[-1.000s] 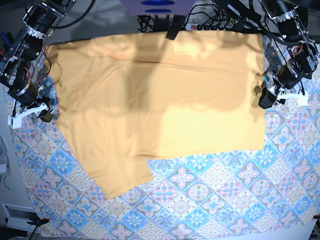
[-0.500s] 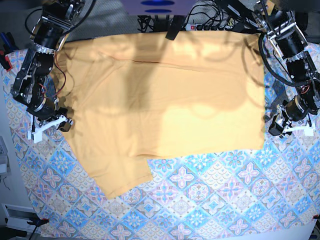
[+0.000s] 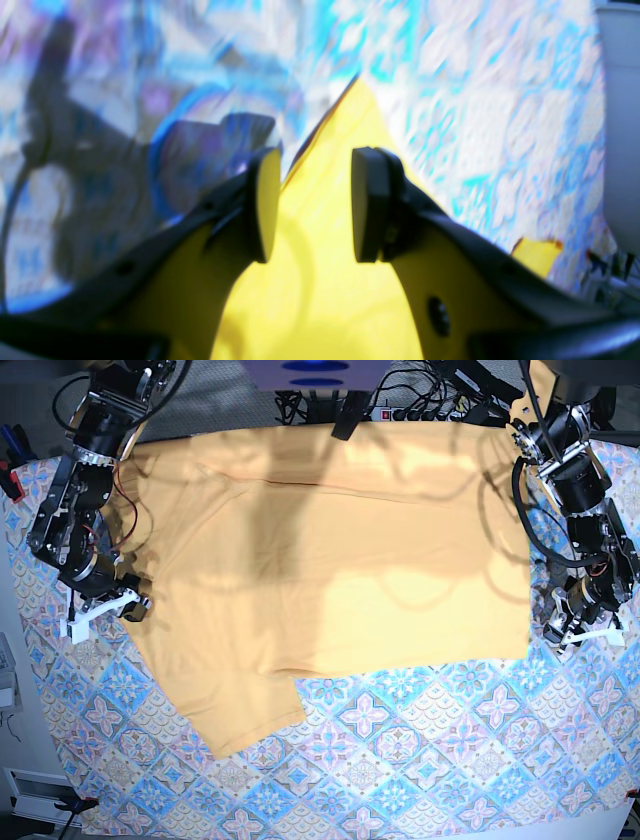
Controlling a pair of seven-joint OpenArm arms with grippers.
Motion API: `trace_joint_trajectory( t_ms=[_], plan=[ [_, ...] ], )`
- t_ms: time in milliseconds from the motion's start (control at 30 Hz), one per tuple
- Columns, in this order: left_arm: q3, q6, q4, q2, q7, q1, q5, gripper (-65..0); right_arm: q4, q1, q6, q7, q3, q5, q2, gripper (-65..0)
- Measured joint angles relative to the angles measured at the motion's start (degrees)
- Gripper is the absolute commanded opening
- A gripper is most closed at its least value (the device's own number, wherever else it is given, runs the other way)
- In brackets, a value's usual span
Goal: Fold the T-shirt properly
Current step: 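Lower both grippers and pinch the shirt sides midway toward the hem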
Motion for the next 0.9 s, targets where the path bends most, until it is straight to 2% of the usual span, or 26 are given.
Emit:
trace_joint_trajectory(
  t_ms=[167, 300, 400, 900],
  plan=[
    [1.90, 0.39, -3.50, 0.90, -3.72, -0.70, 3.28, -41.6, 0.02, -0.13, 0.02, 0.04, 0.00, 0.17, 0.00, -49.2],
    [7.50, -0.02, -6.91, 1.73, -8.20, -1.20, 3.39, -41.6, 0.04, -0.33, 0.04, 0.04, 0.00, 0.20, -0.22, -49.2],
    [8.41, -0.07, -9.40, 2.21, -11.28, -1.49, 2.99, -41.6, 0.22, -0.28, 0.02, 0.00, 0.17, 0.20, -0.15, -49.2],
    [8.33, -0.04, -9.46, 4.42, -13.29, -1.53, 3.28, -42.3, 0.24, -0.31, 0.02, 0.04, 0.33, 0.17, -0.28, -49.2]
  ],
)
